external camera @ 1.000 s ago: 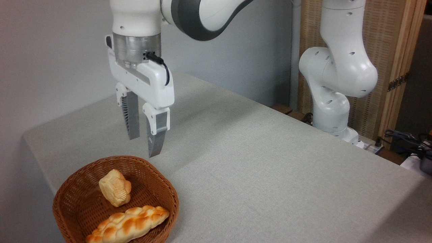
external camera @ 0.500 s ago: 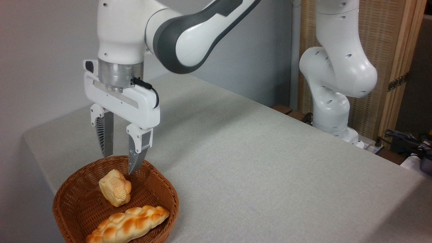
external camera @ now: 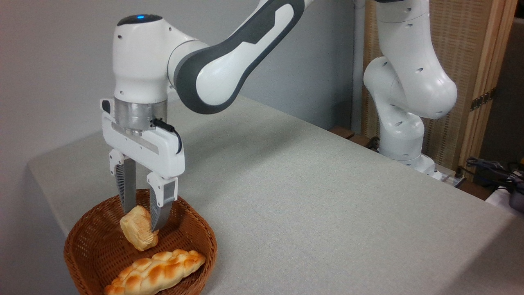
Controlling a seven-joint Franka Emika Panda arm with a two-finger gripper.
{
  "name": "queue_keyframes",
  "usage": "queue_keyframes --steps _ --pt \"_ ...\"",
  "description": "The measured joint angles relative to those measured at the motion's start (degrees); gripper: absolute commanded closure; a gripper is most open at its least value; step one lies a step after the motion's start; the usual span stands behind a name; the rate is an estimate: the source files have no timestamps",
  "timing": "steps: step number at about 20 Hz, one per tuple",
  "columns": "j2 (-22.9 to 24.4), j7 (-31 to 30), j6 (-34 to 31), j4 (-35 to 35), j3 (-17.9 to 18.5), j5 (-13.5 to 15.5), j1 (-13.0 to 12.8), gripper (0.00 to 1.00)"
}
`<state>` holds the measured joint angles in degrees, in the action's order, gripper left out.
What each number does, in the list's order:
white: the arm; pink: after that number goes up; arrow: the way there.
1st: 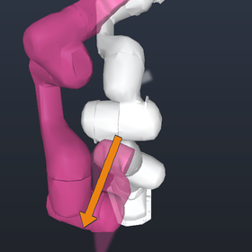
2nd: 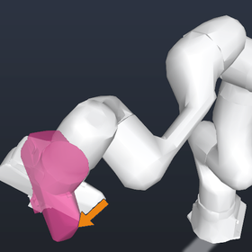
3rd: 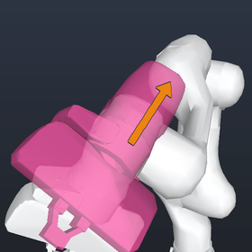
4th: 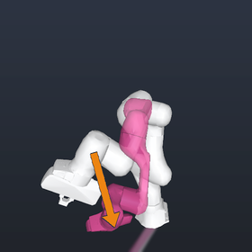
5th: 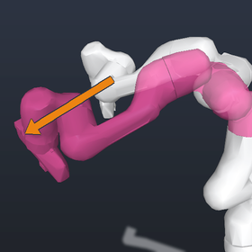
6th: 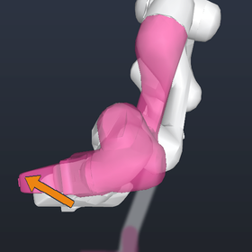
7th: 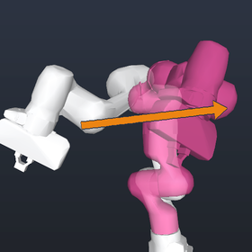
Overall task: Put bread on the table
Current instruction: 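Close the gripper fingers around the small round bun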
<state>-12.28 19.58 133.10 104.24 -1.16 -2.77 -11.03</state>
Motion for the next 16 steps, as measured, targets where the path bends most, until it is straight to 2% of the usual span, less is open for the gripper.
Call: queue_keyframes --steps 4,6,8,9,10,16 --pt "-2.18 -0.98 0.32 0.00 -0.02 -3.19 -1.10 0.00" --pt "-2.26 -1.51 0.35 -0.04 -0.02 -3.65 -1.24 0.18" --pt "-2.25 -1.69 0.35 -0.17 -0.02 -4.43 -1.23 0.49" --pt "-2.25 -1.70 0.35 -0.22 -0.01 -4.93 -1.23 0.60" --pt "-2.24 -1.71 0.35 -0.28 0.00 -5.38 -1.22 0.64" --pt "-2.18 -1.72 0.35 -0.43 0.01 -5.99 -1.20 0.64"
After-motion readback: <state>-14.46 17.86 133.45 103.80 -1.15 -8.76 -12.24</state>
